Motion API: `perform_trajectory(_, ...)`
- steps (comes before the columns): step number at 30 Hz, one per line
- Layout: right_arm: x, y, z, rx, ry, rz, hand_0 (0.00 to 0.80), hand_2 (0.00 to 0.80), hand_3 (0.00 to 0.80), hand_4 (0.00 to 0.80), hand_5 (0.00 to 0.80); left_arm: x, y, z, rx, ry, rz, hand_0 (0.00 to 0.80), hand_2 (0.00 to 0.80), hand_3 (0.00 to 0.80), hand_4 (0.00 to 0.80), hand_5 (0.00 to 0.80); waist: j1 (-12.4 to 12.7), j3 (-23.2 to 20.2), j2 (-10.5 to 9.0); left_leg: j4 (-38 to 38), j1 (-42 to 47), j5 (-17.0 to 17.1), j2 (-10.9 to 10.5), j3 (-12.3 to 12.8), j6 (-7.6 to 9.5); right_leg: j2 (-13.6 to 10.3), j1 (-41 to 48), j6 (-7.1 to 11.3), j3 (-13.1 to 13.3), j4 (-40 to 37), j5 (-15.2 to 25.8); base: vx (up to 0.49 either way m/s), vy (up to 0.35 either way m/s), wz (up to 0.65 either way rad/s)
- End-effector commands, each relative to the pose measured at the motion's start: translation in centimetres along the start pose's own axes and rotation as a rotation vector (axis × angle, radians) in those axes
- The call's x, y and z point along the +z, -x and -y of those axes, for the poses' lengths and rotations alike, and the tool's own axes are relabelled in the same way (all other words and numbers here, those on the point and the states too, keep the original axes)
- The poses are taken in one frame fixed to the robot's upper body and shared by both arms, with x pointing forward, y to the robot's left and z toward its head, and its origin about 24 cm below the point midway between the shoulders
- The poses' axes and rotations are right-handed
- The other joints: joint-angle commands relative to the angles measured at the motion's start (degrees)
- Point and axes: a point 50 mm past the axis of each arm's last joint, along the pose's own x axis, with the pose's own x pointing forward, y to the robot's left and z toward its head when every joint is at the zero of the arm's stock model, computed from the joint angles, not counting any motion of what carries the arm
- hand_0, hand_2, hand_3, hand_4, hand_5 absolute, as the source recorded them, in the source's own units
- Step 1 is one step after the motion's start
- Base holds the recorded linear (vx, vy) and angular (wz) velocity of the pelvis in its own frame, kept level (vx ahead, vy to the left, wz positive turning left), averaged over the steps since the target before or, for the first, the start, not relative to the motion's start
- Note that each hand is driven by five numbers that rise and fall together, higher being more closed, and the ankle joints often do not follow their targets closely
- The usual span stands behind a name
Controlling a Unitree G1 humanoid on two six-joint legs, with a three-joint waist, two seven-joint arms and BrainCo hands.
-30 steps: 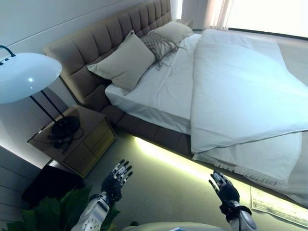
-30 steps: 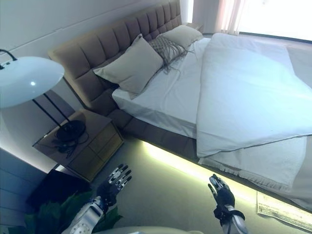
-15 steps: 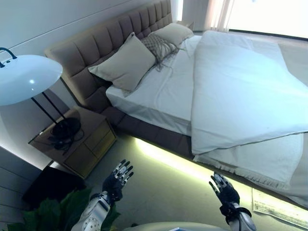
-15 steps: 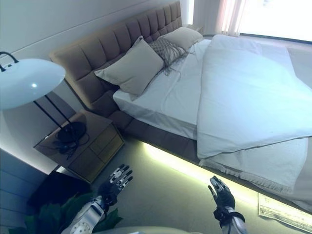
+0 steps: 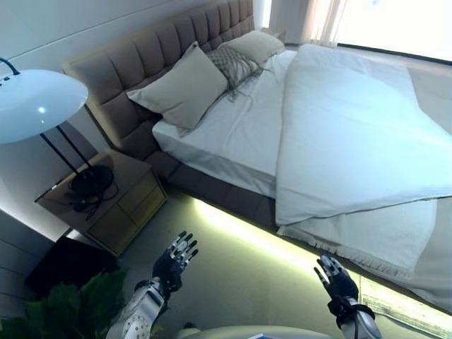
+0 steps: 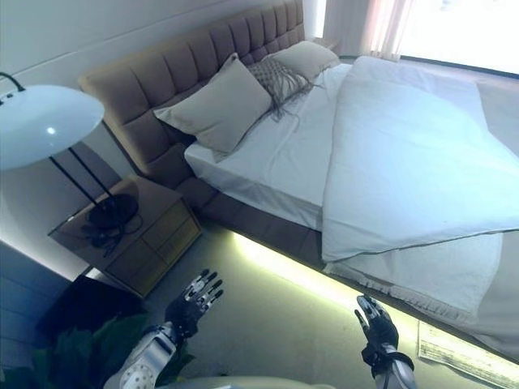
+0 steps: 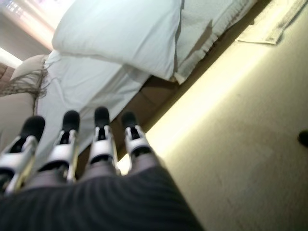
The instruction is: Make the bed neatly
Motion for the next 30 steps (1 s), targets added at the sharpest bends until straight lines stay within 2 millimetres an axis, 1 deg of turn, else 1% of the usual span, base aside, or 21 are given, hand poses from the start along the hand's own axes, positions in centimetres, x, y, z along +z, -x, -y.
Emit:
perform_trajectory(1,2.4,-1.5,-2.2,0.063,-0.014,0.132,0.000,0.000,0.000,0.000,0.000,3.1,-1.4,0.7,-0.061,-0.057,0.088,0.000,0.000,0.000,0.000,0.000,0.6,-0.2,-2.86,4.0,0.3,-0.2,-1.5,-0.4,0.81,-1.3,-4.5,0.97,2.7,0.8,4.9,0.101,0.216,0.22)
perform_trajectory(3,2.2,-1.7,-2.8,0.077,-0.038,0.124,0.000,0.000,0.000,0.000,0.000,3.3,-1.4,0.3,-0.041,-0.056,0.097,0.000,0.000,0.000,0.000,0.000,0.6,-0.4,-2.69,1.9,1.9,-2.2,-3.1,-0.5,1.58,-2.3,-4.4,1.68,3.3,1.3,5.0,0.152,0.217,0.14)
perform_trajectory(6,1.1,-1.5,-3.7,0.123,-0.046,0.073,0.000,0.000,0.000,0.000,0.000,3.7,-0.4,-0.7,0.009,-0.042,0.123,0.000,0.000,0.000,0.000,0.000,0.9,-0.8,-2.40,0.5,3.6,-5.5,-5.2,0.3,3.06,-4.6,-4.9,3.05,4.0,3.4,4.6,0.174,0.208,0.01)
perform_trajectory(9,0.1,-1.2,-4.9,0.182,-0.026,0.040,0.000,0.000,0.000,0.000,0.000,3.9,0.1,-1.5,0.060,-0.057,0.129,0.000,0.000,0.000,0.000,0.000,1.2,-0.3,-1.97,0.8,4.1,-6.4,-6.4,0.4,4.79,-6.8,-6.6,4.09,3.7,8.7,3.5,0.101,0.188,-0.01)
perform_trajectory(11,0.0,-1.3,-5.4,0.185,-0.046,0.064,0.000,0.000,0.000,0.000,0.000,3.7,0.3,-1.9,0.061,-0.077,0.111,0.000,0.000,0.000,0.000,0.000,1.4,0.5,-1.63,2.0,3.5,-7.2,-8.1,-1.0,7.14,-8.5,-9.7,4.57,3.8,18.4,3.8,0.071,0.205,0.07)
perform_trajectory(12,0.0,-1.2,-5.5,0.174,-0.061,0.083,0.000,0.000,0.000,0.000,0.000,3.6,0.3,-2.1,0.061,-0.083,0.098,0.000,0.000,0.000,0.000,0.000,1.5,1.0,-1.26,2.8,3.3,-7.7,-9.0,-1.8,8.41,-9.2,-11.9,4.18,3.6,25.0,4.4,0.085,0.242,0.18)
perform_trajectory(13,0.0,-1.2,-5.4,0.151,-0.083,0.099,0.000,0.000,0.000,0.000,0.000,3.2,0.3,-2.4,0.071,-0.092,0.080,0.000,0.000,0.000,0.000,0.000,1.5,1.6,-0.32,3.5,3.2,-8.0,-9.9,-2.7,9.63,-9.3,-15.0,3.14,3.8,34.1,5.7,0.102,0.248,0.28)
perform_trajectory(14,-0.1,-1.1,-5.3,0.132,-0.103,0.108,0.000,0.000,0.000,0.000,0.000,3.0,0.2,-2.5,0.077,-0.102,0.071,0.000,0.000,0.000,0.000,0.000,1.3,2.2,0.18,3.9,3.4,-8.2,-10.6,-3.1,10.25,-9.5,-17.6,2.56,3.9,39.8,7.0,0.104,0.210,0.38)
perform_trajectory(16,-0.2,-0.7,-4.9,0.115,-0.126,0.119,0.000,0.000,0.000,0.000,0.000,3.4,-0.1,-2.3,0.054,-0.124,0.064,0.000,0.000,0.000,0.000,0.000,0.8,3.3,0.65,4.9,4.0,-8.1,-11.3,-2.5,10.84,-9.8,-21.0,1.98,3.7,45.8,8.7,0.126,0.102,0.32)
perform_trajectory(18,-0.3,-0.2,-4.2,0.108,-0.125,0.120,0.000,0.000,0.000,0.000,0.000,4.0,0.0,-2.1,0.030,-0.145,0.067,0.000,0.000,0.000,0.000,0.000,0.5,3.6,0.40,5.9,4.3,-8.3,-11.8,-2.2,10.81,-11.0,-21.6,2.67,4.0,44.3,11.6,0.183,-0.046,0.30)
perform_trajectory(20,-0.4,-0.1,-3.7,0.103,-0.121,0.119,0.000,0.000,0.000,0.000,0.000,4.6,0.2,-2.2,0.027,-0.152,0.065,0.000,0.000,0.000,0.000,0.000,0.4,3.7,-0.53,6.6,4.8,-10.0,-12.4,-2.3,10.43,-12.3,-21.1,3.72,5.1,38.1,14.5,0.239,-0.204,0.20)
perform_trajectory(21,-0.5,-0.1,-3.5,0.102,-0.125,0.119,0.000,0.000,0.000,0.000,0.000,4.7,0.3,-2.2,0.033,-0.154,0.064,0.000,0.000,0.000,0.000,0.000,0.4,3.7,-1.33,7.1,4.9,-11.1,-12.6,-2.3,9.97,-13.2,-20.4,4.34,5.6,33.9,16.1,0.290,-0.334,0.02)
perform_trajectory(22,-0.4,-0.3,-3.4,0.105,-0.130,0.119,0.000,0.000,0.000,0.000,0.000,4.8,0.2,-2.2,0.039,-0.152,0.064,0.000,0.000,0.000,0.000,0.000,0.4,3.9,-2.41,7.6,5.2,-12.1,-12.5,-2.4,9.02,-14.4,-19.4,4.93,6.1,27.1,17.2,0.342,-0.417,-0.01)
perform_trajectory(23,-0.3,-0.5,-3.4,0.110,-0.133,0.120,0.000,0.000,0.000,0.000,0.000,4.9,0.2,-2.1,0.040,-0.151,0.066,0.000,0.000,0.000,0.000,0.000,0.2,4.0,-3.33,8.1,5.5,-13.0,-12.1,-2.7,7.98,-15.1,-18.1,5.30,6.2,18.8,17.2,0.405,-0.481,-0.07)
perform_trajectory(24,0.0,-0.7,-3.3,0.115,-0.132,0.119,0.000,0.000,0.000,0.000,0.000,5.1,0.1,-2.0,0.039,-0.150,0.068,0.000,0.000,0.000,0.000,0.000,0.1,3.8,-4.02,8.4,5.7,-14.1,-11.2,-3.1,6.89,-15.5,-16.5,6.03,6.3,10.2,16.9,0.382,-0.468,-0.04)
perform_trajectory(25,0.1,-0.9,-3.3,0.119,-0.127,0.116,0.000,0.000,0.000,0.000,0.000,5.2,0.1,-1.9,0.041,-0.148,0.068,0.000,0.000,0.000,0.000,0.000,0.1,3.8,-4.24,8.7,5.9,-15.1,-10.3,-3.1,6.27,-15.6,-15.0,6.72,5.9,4.9,17.5,0.360,-0.462,0.02)
perform_trajectory(26,0.4,-1.1,-3.4,0.127,-0.119,0.108,0.000,0.000,0.000,0.000,0.000,5.2,0.2,-2.0,0.046,-0.144,0.069,0.000,0.000,0.000,0.000,0.000,0.3,3.7,-4.48,9.0,6.2,-16.1,-9.2,-2.6,5.78,-15.6,-14.4,7.49,5.5,1.3,18.5,0.301,-0.447,0.03)
perform_trajectory(27,0.5,-1.2,-3.6,0.137,-0.108,0.097,0.000,0.000,0.000,0.000,0.000,5.2,0.5,-2.2,0.058,-0.139,0.071,0.000,0.000,0.000,0.000,0.000,0.5,3.6,-4.70,9.1,6.5,-16.7,-8.4,-2.3,5.49,-15.4,-14.5,7.94,5.3,1.3,18.8,0.288,-0.477,0.04)
perform_trajectory(28,0.5,-1.3,-4.0,0.155,-0.095,0.082,0.000,0.000,0.000,0.000,0.000,5.1,1.0,-2.6,0.078,-0.131,0.074,0.000,0.000,0.000,0.000,0.000,0.8,3.5,-4.95,9.2,7.5,-16.8,-6.9,-1.8,5.16,-14.7,-14.7,8.27,4.7,3.1,18.3,0.225,-0.418,-0.03)
perform_trajectory(29,0.4,-1.3,-4.1,0.169,-0.086,0.075,0.000,0.000,0.000,0.000,0.000,5.0,1.2,-2.7,0.086,-0.128,0.077,0.000,0.000,0.000,0.000,0.000,0.9,3.4,-5.01,9.2,7.8,-16.9,-6.3,-1.6,5.05,-14.5,-15.0,8.33,4.6,4.1,17.8,0.205,-0.414,-0.02)
perform_trajectory(30,0.4,-1.3,-4.2,0.182,-0.076,0.067,0.000,0.000,0.000,0.000,0.000,4.9,1.6,-3.1,0.096,-0.125,0.077,0.000,0.000,0.000,0.000,0.000,1.1,3.2,-5.14,9.5,7.9,-17.2,-5.0,-1.1,4.90,-13.9,-14.8,8.64,3.8,5.7,15.7,0.218,-0.442,-0.08)
